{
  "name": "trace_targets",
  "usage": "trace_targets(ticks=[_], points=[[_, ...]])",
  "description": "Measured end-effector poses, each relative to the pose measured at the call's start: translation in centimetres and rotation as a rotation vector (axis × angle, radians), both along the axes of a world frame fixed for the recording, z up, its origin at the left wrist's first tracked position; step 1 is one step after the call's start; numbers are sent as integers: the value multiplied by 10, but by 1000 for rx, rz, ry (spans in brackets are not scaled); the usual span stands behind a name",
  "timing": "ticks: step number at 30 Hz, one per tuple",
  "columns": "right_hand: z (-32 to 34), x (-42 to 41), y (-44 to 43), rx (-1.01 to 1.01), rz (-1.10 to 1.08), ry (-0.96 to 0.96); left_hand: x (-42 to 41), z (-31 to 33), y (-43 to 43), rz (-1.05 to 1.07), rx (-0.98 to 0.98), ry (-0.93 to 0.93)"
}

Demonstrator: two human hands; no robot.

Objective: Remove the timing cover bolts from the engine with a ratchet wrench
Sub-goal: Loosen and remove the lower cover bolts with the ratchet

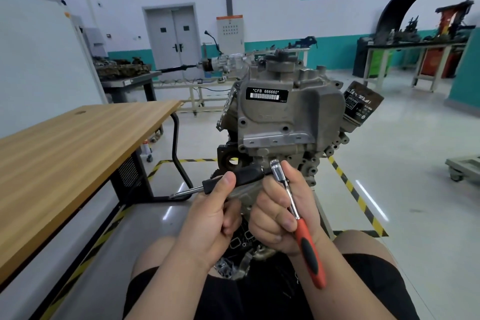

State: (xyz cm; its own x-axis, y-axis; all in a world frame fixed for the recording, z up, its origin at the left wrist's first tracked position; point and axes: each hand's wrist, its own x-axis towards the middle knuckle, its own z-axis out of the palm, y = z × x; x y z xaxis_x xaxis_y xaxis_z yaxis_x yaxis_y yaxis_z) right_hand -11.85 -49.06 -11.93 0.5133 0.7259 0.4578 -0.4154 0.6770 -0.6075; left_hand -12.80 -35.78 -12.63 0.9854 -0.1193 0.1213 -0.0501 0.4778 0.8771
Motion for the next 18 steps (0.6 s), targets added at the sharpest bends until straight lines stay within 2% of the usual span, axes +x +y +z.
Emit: trace_targets(ticks=[4, 10, 14, 18], points=[[-3, -1, 2, 18, 27, 16, -6, 4, 2, 16, 60, -35], [-12, 2, -2, -126, -1, 27, -7, 5, 11, 17, 81, -22], [-17, 0, -13, -357, -147, 7, -9, -5, 17, -21, 7, 44], [-10, -7, -20, -427, -308, 5, -16, -11, 8, -121, -56, 151]])
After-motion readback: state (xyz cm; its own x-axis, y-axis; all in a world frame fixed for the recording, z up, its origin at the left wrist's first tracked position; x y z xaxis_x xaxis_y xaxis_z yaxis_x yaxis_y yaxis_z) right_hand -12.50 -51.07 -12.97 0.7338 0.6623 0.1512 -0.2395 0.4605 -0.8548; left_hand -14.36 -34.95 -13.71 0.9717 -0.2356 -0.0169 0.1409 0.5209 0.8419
